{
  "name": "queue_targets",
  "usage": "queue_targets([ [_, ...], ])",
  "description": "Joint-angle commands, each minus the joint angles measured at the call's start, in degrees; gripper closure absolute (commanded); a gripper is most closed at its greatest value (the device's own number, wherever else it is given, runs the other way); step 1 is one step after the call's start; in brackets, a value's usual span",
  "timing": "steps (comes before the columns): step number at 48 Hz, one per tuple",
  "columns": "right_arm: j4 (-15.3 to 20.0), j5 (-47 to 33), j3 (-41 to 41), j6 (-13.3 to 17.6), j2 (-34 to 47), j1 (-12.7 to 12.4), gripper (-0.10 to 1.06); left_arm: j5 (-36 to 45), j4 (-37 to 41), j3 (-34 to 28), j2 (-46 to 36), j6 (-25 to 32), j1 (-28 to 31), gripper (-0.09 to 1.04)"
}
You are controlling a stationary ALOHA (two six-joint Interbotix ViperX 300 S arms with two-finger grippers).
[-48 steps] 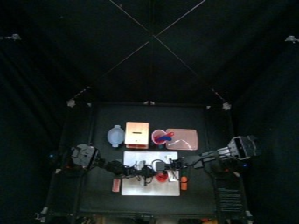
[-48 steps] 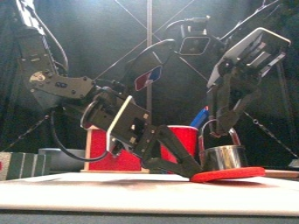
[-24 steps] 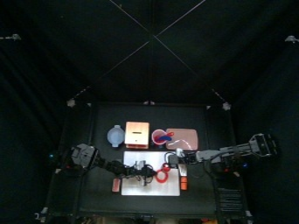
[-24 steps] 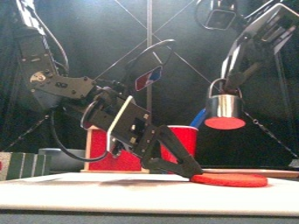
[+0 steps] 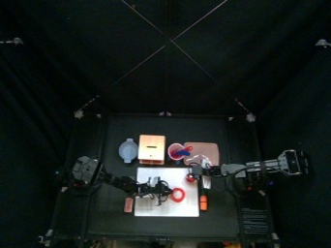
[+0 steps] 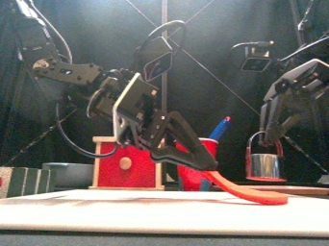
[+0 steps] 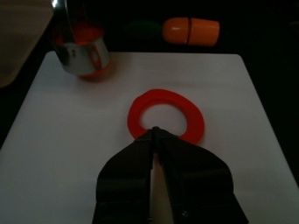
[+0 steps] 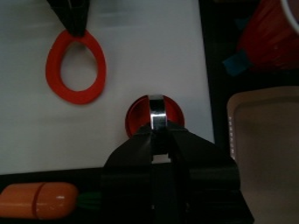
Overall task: Get the cutter from the drawer then cut the dough then place the extra dough in the bowl
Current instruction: Place the extra dough in the bowl
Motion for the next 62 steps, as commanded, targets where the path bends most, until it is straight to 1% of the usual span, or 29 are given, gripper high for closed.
queue_targets([
  [1,0.18,-0.62,-0.62,-0.09,0.35,-0.09,0.61,-0.18,0.44,-0.62,-1.76,0.09,0.44,0.42],
  [7,-0.09,-0.62,-0.97,-0.18,0.97,0.09,0.58,-0.18,0.7,-0.79,-2.2,0.09,0.35,0.42],
  [10,0.0,-0.62,-1.05,-0.18,0.97,0.53,0.54,-0.18,1.32,-0.79,-2.81,0.18,0.35,0.42],
  [12,-0.18,-0.62,-1.14,-0.09,0.97,0.7,0.49,-0.18,1.76,-0.79,-3.16,0.18,0.35,0.42],
  [20,0.0,-0.62,-1.85,-0.09,0.97,0.79,0.25,-0.53,2.72,-0.88,-3.69,0.26,1.14,0.42],
  [25,0.18,-0.62,-2.55,-0.09,0.62,0.79,0.16,-0.62,2.72,-1.32,-3.08,0.35,2.02,0.41],
  [38,0.35,-0.35,-4.48,0.0,0.09,1.32,0.15,0.97,5.1,-2.99,-0.7,0.44,4.13,0.41],
  [41,0.62,-0.35,-5.19,0.0,-0.35,1.41,0.15,3.08,6.77,-3.87,-0.26,0.53,4.39,0.4],
  [46,1.14,-0.62,-6.42,-0.09,-1.41,2.64,0.15,7.65,9.58,-5.8,0.26,1.14,4.48,0.39],
  [51,1.14,-0.88,-6.94,-0.09,-2.55,3.52,0.15,12.04,11.16,-7.47,0.7,2.11,4.83,0.34],
  [54,1.14,-1.14,-6.86,-0.09,-2.99,3.78,0.15,14.06,11.25,-8.44,0.97,2.55,5.27,0.29],
  [62,1.58,-1.32,-6.06,-0.09,-3.25,3.78,0.15,16.0,11.16,-9.49,1.14,2.64,6.06,0.17],
])
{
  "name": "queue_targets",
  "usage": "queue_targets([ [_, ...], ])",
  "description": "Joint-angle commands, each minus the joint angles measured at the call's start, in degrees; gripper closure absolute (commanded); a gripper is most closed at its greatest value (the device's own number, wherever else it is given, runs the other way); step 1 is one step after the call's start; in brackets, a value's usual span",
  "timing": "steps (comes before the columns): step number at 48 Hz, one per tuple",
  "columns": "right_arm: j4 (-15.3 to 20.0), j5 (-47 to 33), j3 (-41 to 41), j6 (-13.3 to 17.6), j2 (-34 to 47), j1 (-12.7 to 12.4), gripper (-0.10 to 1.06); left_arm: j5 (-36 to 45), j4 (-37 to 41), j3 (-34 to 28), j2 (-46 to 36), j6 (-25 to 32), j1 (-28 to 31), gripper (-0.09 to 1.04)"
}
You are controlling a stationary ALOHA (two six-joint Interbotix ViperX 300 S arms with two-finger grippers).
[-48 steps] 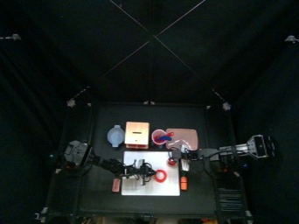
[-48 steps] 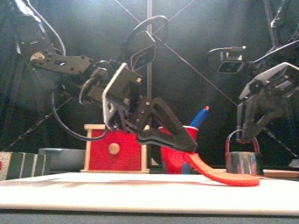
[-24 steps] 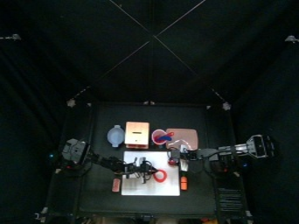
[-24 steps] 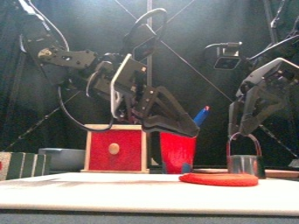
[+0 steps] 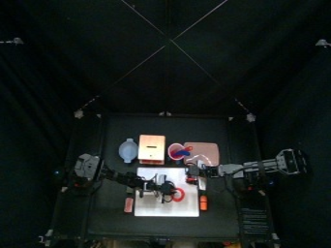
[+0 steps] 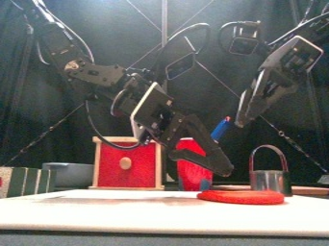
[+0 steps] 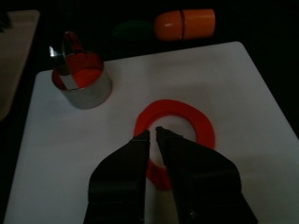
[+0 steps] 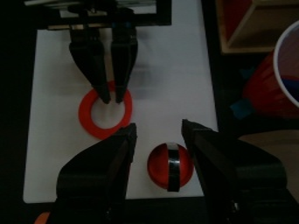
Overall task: Get the cutter from the drawer then cut the dough then place the extra dough in the bowl
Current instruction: Place the extra dough in the bowl
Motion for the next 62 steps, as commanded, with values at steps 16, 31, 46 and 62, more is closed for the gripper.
queue_targets([
  [16,0.53,-2.11,1.41,0.0,-1.14,-0.09,0.15,3.69,0.09,-1.67,-0.09,0.09,2.55,0.14],
  [31,0.88,-2.37,2.02,0.09,-1.05,0.0,0.15,6.68,0.18,-1.49,0.35,0.09,2.64,0.15],
  [46,1.41,-2.64,2.29,0.0,-1.05,-0.09,0.15,6.68,0.7,-1.23,0.35,0.18,2.64,0.21],
  [62,1.49,-2.64,2.72,0.09,-1.05,-0.26,0.15,6.59,1.58,-1.32,0.18,0.44,2.64,0.33],
])
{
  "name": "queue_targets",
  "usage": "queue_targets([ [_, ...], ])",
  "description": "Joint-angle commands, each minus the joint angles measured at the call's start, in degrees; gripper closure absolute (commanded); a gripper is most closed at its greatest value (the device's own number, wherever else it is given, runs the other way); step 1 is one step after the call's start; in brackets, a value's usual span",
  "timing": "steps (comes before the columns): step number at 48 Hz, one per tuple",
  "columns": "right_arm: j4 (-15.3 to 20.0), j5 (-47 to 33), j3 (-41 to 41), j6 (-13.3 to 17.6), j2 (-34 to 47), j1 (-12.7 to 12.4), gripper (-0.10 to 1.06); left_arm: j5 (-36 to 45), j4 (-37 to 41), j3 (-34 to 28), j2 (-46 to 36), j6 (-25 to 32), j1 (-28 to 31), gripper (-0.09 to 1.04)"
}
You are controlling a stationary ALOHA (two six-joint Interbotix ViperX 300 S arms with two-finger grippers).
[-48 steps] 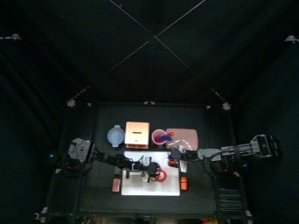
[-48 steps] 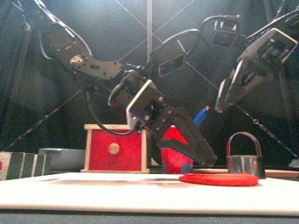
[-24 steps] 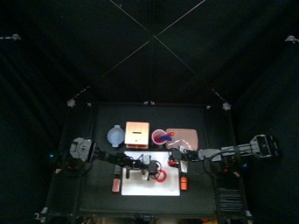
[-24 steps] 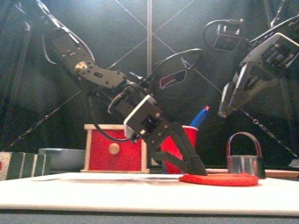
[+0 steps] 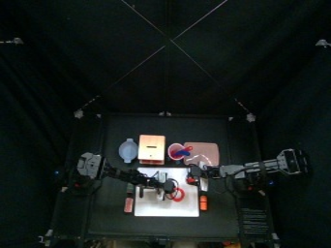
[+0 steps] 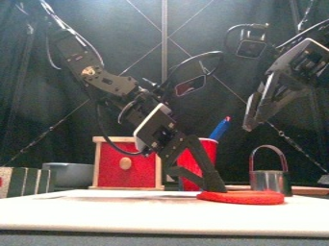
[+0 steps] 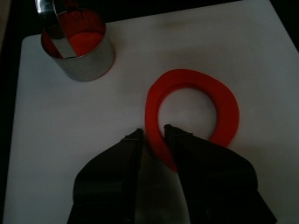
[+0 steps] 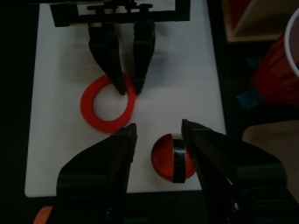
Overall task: Get the cutter from the drawer then cut the dough then place the extra dough in the bowl
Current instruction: Place the extra dough in the bowl
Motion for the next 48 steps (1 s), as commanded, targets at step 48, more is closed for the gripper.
queue_targets([
  [48,0.18,-1.49,0.18,-0.18,-0.62,-0.7,0.15,-2.37,7.73,5.8,-26.98,0.0,7.82,0.34],
])
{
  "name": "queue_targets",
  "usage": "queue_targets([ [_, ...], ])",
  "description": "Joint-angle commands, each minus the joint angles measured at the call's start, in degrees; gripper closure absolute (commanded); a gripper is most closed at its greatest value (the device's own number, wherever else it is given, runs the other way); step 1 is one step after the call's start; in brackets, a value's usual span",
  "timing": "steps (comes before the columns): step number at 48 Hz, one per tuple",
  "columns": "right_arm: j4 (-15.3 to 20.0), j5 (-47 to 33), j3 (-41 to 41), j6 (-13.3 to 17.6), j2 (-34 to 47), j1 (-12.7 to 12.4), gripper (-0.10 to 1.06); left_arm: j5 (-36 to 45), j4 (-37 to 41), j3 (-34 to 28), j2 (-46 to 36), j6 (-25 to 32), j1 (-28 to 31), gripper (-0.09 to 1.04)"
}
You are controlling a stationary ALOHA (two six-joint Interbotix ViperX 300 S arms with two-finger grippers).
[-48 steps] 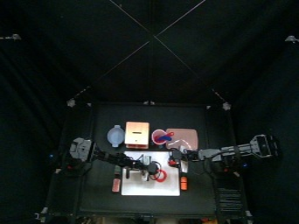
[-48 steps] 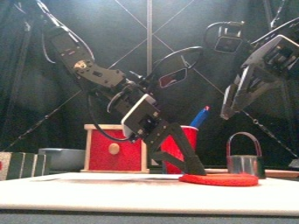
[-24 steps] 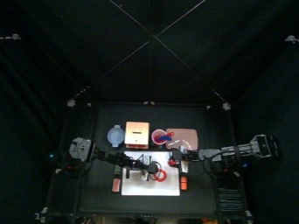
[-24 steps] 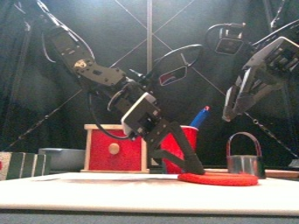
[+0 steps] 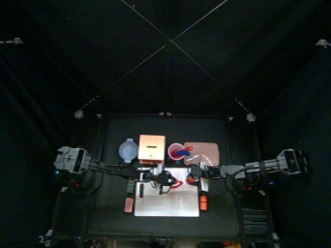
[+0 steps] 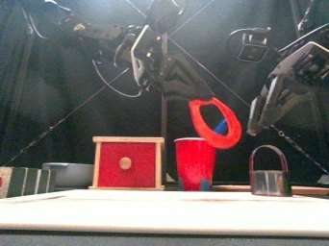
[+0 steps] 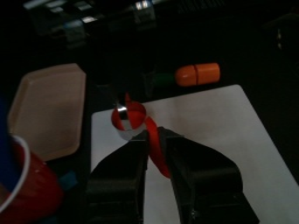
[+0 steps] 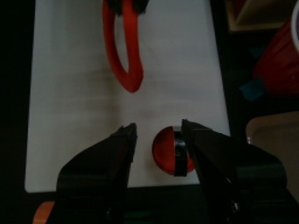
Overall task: Get the cutter from the drawer then cut the dough then place the extra dough in the bowl
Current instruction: Place the extra dough in the bowl
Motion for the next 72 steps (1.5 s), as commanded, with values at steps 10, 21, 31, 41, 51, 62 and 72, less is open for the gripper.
queue_targets([
  [10,-1.58,-1.67,-0.62,0.0,-0.62,-1.23,0.15,-3.6,4.57,5.45,-11.16,0.09,8.53,0.34],
  [21,-1.67,-1.67,-0.53,-0.09,-0.62,-1.85,0.15,-3.69,5.01,12.83,-21.09,0.0,15.38,0.34],
  [31,-1.76,-1.76,-0.53,-0.09,-0.53,-2.11,0.15,-5.54,3.96,21.97,-31.2,-0.18,19.6,0.34],
  [41,-1.67,-1.76,-0.44,-0.09,-0.53,-2.2,0.15,-8.09,1.32,32.34,-42.19,-0.18,22.68,0.34],
  [51,-1.67,-1.76,-0.09,0.0,-0.26,-2.2,0.15,-7.65,-1.58,39.99,-46.67,-0.09,27.16,0.34],
  [62,-1.67,-1.76,-0.09,0.0,0.09,-2.37,0.15,-6.77,-1.67,43.51,-39.46,-0.18,31.64,0.31],
  [72,-1.67,-1.76,-0.7,0.0,0.18,-2.29,0.15,-6.24,-2.72,41.48,-32.78,-0.44,31.55,0.17],
])
